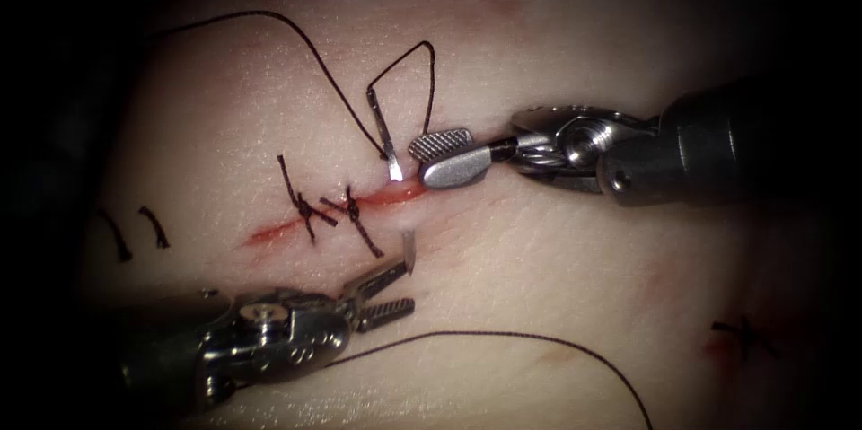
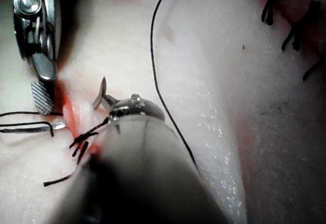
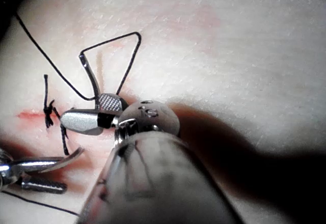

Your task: Wound Closure

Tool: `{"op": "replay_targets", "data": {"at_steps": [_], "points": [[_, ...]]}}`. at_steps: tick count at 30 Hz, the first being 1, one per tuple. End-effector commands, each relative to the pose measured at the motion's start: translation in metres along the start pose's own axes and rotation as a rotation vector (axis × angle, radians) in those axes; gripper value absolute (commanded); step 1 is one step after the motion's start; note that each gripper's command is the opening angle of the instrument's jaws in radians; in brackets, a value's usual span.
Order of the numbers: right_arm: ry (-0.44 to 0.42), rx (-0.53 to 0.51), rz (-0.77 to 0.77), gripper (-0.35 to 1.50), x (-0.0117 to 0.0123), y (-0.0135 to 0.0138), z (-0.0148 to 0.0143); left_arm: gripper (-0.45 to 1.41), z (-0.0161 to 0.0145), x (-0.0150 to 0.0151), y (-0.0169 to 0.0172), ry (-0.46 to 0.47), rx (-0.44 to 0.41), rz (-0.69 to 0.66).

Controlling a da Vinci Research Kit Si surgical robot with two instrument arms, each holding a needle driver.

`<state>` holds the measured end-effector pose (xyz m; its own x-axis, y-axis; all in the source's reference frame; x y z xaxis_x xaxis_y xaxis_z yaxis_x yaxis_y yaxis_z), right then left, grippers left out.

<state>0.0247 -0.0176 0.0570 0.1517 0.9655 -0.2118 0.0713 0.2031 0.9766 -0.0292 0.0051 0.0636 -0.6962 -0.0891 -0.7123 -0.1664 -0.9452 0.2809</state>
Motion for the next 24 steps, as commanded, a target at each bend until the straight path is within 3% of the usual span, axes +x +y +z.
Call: {"op": "replay_targets", "data": {"at_steps": [1,4,8,16,24], "points": [[-0.001,0.001,0.000,1.21,-0.0004,0.0005,0.0007,0.46,0.0006,-0.0001,0.0000,-0.003,0.000,0.000],[-0.002,0.001,-0.002,1.15,-0.0006,0.0006,0.0008,0.61,0.0008,-0.0003,-0.0004,0.005,0.013,-0.001],[-0.004,0.002,-0.004,1.15,-0.0008,0.0006,0.0007,0.66,0.0007,-0.0001,-0.0003,0.006,0.019,-0.002],[-0.006,0.001,-0.009,1.10,-0.0013,0.0007,0.0008,0.66,0.0005,0.0004,-0.0012,0.014,0.049,-0.001],[-0.003,0.003,-0.014,1.08,-0.0017,0.0008,0.0009,0.59,0.0021,0.0005,-0.0016,0.042,0.049,0.023]]}}
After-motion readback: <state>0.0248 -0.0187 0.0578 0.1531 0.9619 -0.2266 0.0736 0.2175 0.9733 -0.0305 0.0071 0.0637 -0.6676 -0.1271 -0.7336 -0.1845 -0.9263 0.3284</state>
